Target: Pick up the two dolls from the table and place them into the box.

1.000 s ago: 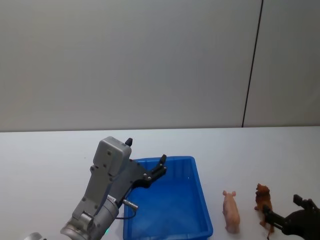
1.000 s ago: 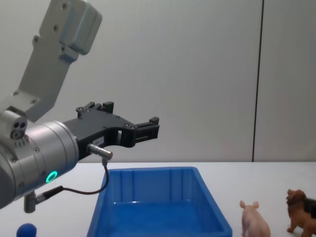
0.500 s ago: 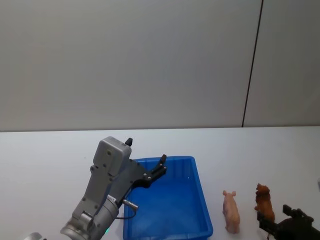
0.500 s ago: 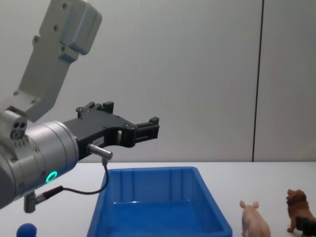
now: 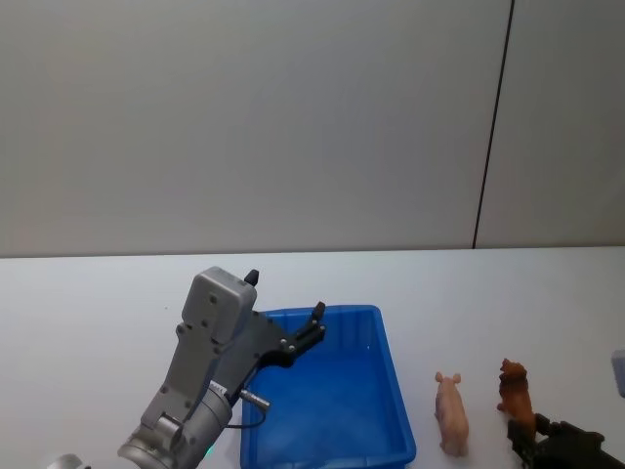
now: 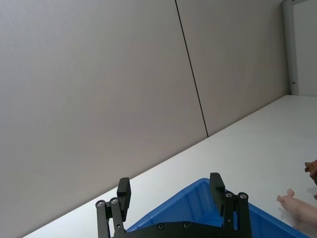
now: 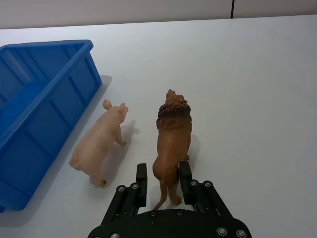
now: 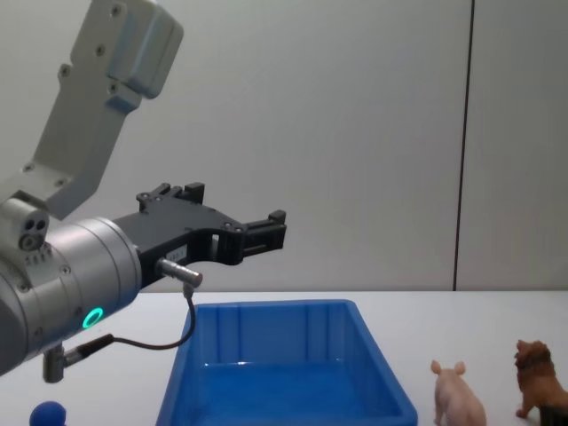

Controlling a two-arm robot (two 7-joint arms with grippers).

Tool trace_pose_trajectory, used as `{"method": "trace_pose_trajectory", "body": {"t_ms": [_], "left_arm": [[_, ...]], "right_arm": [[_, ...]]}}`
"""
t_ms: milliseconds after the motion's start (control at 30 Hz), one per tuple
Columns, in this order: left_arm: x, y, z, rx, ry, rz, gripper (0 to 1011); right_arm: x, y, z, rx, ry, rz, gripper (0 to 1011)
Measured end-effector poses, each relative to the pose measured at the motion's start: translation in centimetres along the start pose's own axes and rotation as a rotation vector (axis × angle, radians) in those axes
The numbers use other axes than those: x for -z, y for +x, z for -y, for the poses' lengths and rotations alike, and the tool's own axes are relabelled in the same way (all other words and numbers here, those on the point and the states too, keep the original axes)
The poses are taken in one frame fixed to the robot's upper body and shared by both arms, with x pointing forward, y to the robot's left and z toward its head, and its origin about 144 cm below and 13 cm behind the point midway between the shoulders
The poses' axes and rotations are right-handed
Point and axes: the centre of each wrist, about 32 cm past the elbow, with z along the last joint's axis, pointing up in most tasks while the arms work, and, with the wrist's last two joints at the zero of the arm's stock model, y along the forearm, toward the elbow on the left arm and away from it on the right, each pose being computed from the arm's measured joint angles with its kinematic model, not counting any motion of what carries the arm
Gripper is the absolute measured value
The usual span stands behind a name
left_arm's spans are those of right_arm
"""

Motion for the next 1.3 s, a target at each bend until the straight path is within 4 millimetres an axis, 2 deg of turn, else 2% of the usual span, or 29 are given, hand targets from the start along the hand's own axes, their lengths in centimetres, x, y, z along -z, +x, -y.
{"method": "trace_pose_trajectory", "body": {"t_ms": [67, 100, 133, 200, 700, 833, 1300], "left_arm": [[0.0, 0.0, 0.0, 0.0, 0.0, 0.0, 1003], [0.0, 0.0, 0.0, 0.0, 0.0, 0.0, 1003], [0.0, 0.0, 0.0, 0.0, 0.0, 0.0, 1003], [0.0, 0.0, 0.0, 0.0, 0.0, 0.0, 1003], [0.0, 0.0, 0.0, 0.0, 0.0, 0.0, 1003], [0.0, 0.0, 0.0, 0.0, 0.0, 0.0, 1003], [0.0, 0.0, 0.0, 0.0, 0.0, 0.0, 1003]], "right_arm": [[0.0, 0.0, 0.0, -0.001, 0.0, -0.004, 358], [0.0, 0.0, 0.0, -0.002, 0.0, -0.005, 358], [0.0, 0.0, 0.0, -0.002, 0.002, -0.005, 299], [-0.1, 0.0, 0.0, -0.002, 0.006, -0.004, 272], [-1.8, -0.6, 0.3, -0.019, 0.138, 0.056, 273], [-3.4, -1.0, 0.1, -0.061, 0.199, 0.084, 273], [-6.7, -2.7, -1.4, -0.222, 0.271, 0.123, 273]]}}
